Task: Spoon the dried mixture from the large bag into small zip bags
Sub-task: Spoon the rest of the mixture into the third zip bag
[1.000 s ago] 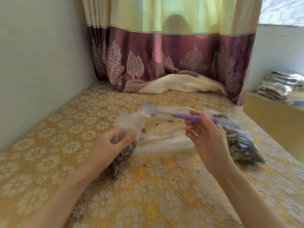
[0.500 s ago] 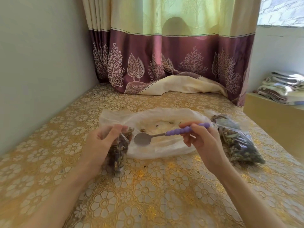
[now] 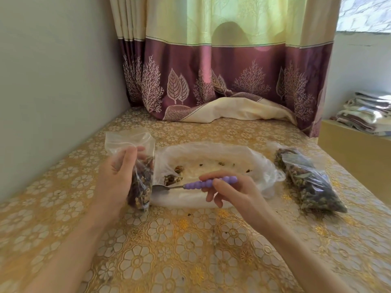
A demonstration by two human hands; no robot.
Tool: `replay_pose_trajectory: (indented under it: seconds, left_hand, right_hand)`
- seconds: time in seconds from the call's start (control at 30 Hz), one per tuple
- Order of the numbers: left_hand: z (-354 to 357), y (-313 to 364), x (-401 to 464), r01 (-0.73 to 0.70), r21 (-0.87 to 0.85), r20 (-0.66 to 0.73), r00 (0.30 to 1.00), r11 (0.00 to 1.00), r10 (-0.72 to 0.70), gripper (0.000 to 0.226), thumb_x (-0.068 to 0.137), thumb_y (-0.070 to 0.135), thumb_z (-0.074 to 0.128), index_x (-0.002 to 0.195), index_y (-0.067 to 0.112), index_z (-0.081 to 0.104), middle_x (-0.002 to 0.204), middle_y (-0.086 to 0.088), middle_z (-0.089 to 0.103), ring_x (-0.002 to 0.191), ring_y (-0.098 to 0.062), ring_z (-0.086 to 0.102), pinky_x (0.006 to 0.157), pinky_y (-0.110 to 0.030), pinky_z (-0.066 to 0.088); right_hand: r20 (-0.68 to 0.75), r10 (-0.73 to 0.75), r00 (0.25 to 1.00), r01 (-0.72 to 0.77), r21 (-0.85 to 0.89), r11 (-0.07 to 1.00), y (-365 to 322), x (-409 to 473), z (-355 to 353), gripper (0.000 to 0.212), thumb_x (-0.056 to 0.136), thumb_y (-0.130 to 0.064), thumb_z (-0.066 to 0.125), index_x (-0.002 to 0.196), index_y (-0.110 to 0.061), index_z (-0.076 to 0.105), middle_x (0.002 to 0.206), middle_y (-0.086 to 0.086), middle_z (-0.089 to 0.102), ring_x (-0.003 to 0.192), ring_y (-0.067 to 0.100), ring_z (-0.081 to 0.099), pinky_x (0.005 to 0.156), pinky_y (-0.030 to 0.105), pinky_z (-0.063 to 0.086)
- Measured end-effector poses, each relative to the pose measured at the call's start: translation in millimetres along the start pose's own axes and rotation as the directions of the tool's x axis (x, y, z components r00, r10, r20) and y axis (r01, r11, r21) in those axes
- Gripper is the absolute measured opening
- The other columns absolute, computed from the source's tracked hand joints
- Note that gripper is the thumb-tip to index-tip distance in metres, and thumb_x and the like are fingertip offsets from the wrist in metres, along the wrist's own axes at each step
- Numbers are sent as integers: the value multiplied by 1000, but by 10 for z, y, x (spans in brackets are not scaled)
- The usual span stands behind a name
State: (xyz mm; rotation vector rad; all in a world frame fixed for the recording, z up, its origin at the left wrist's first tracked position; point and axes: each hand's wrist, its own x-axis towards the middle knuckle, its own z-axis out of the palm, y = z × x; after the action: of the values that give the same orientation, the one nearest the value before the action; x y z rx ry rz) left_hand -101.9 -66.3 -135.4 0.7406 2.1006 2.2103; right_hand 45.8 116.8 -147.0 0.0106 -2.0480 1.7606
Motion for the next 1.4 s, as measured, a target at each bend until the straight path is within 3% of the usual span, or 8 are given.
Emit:
replay_pose_trajectory:
  seconds: [0.13, 0.27, 0.47, 0.7, 0.9, 1.1, 1.3, 1.4]
  left_hand:
    - [-50, 18, 32, -21, 7, -40, 999, 1000, 22, 28, 77, 57, 46, 81, 44, 69, 82, 11, 72, 81, -12, 68, 65, -32, 51]
    - [-22, -19, 23, 15, 56, -34, 999, 998, -13, 32, 75, 59, 45, 82, 39, 69, 81, 17, 70, 83, -6, 66, 75, -37, 53]
    - [43, -122, -25, -74, 183, -44, 996, 980, 83, 37, 84, 57, 41, 73, 33, 67, 78, -4, 70, 74, -21, 65, 71, -31, 54]
    - [44, -198, -8, -121, 205, -21, 992, 971, 128, 56, 87, 64, 31, 73, 23, 66, 90, 9, 69, 78, -10, 65, 78, -33, 48]
    - [41, -201, -9, -144, 234, 0, 989, 961, 148, 53, 88, 63, 24, 85, 28, 64, 75, -25, 62, 70, -33, 57, 60, -11, 38]
    - [48, -201, 1, -172, 226, 19, 985, 959, 173, 55, 86, 65, 23, 86, 27, 63, 70, -30, 57, 65, -40, 53, 60, -31, 39]
    - [71, -178, 2, -169, 221, 6, 985, 960, 172, 53, 89, 58, 25, 86, 22, 64, 59, -21, 53, 46, -21, 46, 51, -21, 35]
    - [86, -157, -15, -133, 209, 13, 991, 969, 134, 54, 88, 59, 25, 89, 21, 64, 65, -25, 56, 59, -39, 56, 63, -41, 45]
  right_hand:
    - [1, -41, 999, 41, 30, 999, -39, 15, 77, 17, 95, -14, 52, 100, -8, 68, 84, 1, 74, 72, 14, 64, 56, 21, 48]
    - [-281, -34, 959, 78, 148, 986, -100, 70, 12, 23, 96, -14, 48, 86, -8, 68, 75, 4, 74, 60, 13, 62, 51, 18, 48]
    - [-475, -41, 879, -1, -88, 996, -82, 257, -89, 30, 97, -21, 52, 73, -17, 71, 78, 2, 75, 61, 14, 64, 51, 22, 50]
    - [-412, 26, 911, -78, -111, 991, -21, 409, 4, 46, 98, -23, 49, 62, -36, 74, 81, 12, 74, 64, 17, 64, 54, 23, 49]
    - [-336, 140, 932, -146, 8, 989, 10, 516, 4, 35, 99, -19, 46, 79, -8, 71, 85, 10, 75, 63, 15, 60, 51, 20, 47]
    - [-286, 208, 936, -184, 107, 977, 53, 591, -9, 30, 100, -15, 45, 90, -3, 70, 83, 8, 75, 62, 13, 60, 51, 19, 48]
    - [-290, 133, 948, -125, 46, 991, 56, 610, -35, 31, 100, -10, 42, 81, -4, 66, 76, 5, 75, 55, 11, 56, 49, 18, 46]
    - [-259, 84, 962, -87, -1, 996, 76, 637, 9, 35, 99, -7, 42, 76, -11, 68, 77, 4, 75, 57, 11, 58, 50, 20, 47]
